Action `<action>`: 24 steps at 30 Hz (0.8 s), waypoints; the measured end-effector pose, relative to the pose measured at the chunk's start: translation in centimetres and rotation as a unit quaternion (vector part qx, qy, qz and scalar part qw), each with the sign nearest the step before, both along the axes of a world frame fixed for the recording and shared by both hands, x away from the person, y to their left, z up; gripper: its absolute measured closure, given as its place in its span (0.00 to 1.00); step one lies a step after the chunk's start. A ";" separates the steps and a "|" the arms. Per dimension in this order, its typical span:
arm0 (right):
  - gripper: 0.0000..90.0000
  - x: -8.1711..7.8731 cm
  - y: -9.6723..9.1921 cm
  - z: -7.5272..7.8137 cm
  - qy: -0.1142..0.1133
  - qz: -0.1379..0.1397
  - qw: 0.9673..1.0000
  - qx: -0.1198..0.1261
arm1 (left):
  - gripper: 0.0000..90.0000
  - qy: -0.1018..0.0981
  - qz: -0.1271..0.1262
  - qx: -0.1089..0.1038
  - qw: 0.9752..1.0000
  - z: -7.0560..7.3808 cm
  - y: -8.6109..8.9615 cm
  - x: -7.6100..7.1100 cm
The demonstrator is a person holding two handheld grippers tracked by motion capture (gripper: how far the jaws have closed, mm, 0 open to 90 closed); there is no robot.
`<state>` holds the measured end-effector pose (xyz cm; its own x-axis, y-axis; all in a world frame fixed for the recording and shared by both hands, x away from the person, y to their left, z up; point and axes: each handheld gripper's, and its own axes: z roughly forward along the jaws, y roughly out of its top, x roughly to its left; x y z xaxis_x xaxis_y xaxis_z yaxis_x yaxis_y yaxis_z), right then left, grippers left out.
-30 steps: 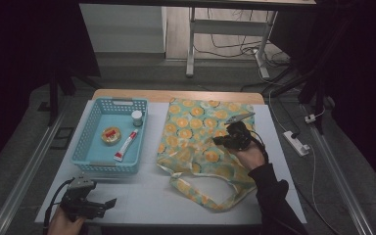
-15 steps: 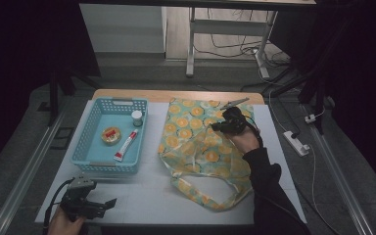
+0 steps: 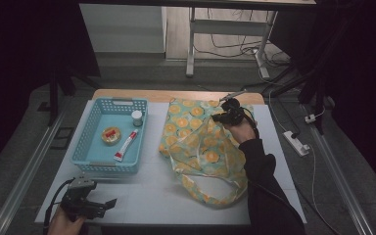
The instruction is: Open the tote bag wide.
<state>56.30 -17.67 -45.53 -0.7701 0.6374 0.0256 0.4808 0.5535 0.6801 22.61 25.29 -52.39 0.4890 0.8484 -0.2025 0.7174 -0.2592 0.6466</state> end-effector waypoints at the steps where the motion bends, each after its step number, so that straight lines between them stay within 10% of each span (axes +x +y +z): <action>1: 0.99 0.2 0.1 -0.2 0.000 -0.001 1.000 -0.002 | 0.00 0.000 0.000 0.000 1.000 0.0 0.0 0.0; 17: 0.98 1.0 0.4 -5.3 0.027 -0.014 0.999 -0.037 | 0.00 0.000 -0.001 0.001 1.000 0.0 0.0 0.0; 24: 0.77 0.7 -0.2 -4.9 0.022 -0.020 0.999 -0.012 | 0.00 0.000 -0.001 0.001 1.000 0.0 0.0 0.0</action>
